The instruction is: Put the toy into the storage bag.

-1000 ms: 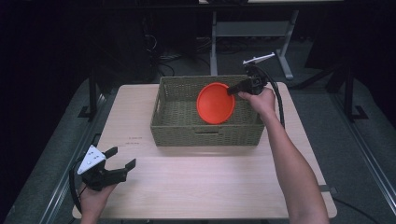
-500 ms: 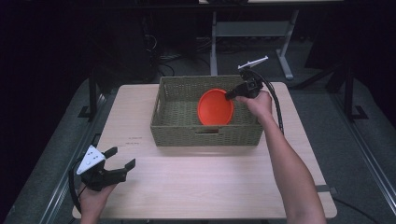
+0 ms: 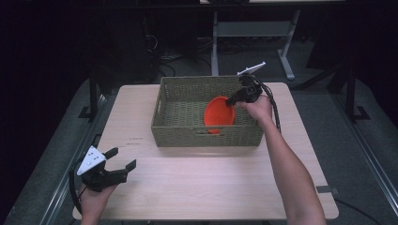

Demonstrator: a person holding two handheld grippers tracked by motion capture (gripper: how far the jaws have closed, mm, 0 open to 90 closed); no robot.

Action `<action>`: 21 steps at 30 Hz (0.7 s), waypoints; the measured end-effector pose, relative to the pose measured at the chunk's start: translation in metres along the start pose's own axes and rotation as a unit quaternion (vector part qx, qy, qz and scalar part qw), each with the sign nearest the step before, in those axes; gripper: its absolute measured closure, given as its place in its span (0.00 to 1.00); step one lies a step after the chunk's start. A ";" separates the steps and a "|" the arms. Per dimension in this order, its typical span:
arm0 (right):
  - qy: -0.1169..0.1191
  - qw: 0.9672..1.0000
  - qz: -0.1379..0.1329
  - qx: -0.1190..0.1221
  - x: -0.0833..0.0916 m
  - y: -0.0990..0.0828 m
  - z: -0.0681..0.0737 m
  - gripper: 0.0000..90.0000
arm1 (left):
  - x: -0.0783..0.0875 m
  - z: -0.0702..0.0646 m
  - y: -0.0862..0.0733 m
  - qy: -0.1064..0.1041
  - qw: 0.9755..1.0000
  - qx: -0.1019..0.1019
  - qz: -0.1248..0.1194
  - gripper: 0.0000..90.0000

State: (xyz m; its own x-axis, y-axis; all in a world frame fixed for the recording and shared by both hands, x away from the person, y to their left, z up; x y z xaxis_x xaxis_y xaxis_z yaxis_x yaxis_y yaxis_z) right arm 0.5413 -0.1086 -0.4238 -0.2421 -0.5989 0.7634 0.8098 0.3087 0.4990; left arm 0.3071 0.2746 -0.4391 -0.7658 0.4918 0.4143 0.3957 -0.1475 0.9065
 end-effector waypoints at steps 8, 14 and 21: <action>-0.030 0.999 0.040 0.006 -0.001 -0.010 -0.006 0.66 | -0.001 0.000 -0.001 0.001 1.000 -0.002 0.004 0.17; -0.027 0.999 0.038 -0.002 0.000 -0.014 -0.009 0.64 | -0.001 0.000 -0.001 0.002 1.000 -0.001 0.003 0.17; -0.039 0.999 0.028 -0.007 0.006 -0.018 -0.014 0.61 | 0.000 0.000 -0.001 0.002 1.000 -0.002 0.003 0.17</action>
State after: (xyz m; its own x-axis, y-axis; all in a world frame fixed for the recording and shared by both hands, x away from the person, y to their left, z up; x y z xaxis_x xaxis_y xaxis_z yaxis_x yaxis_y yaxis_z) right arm 0.5332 -0.1285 -0.4335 -0.2364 -0.5221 0.8194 0.8307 0.3288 0.4492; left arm 0.3072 0.2747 -0.4400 -0.7655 0.4868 0.4208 0.3991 -0.1538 0.9039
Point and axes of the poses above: each handheld gripper's, and its own axes: x roughly backward along the jaws, y roughly out of its top, z roughly to its left, the point moved 8 cm from there along -x, roughly forward along the jaws, and after that the axes turned 4 degrees about x, right-handed, at the moved point
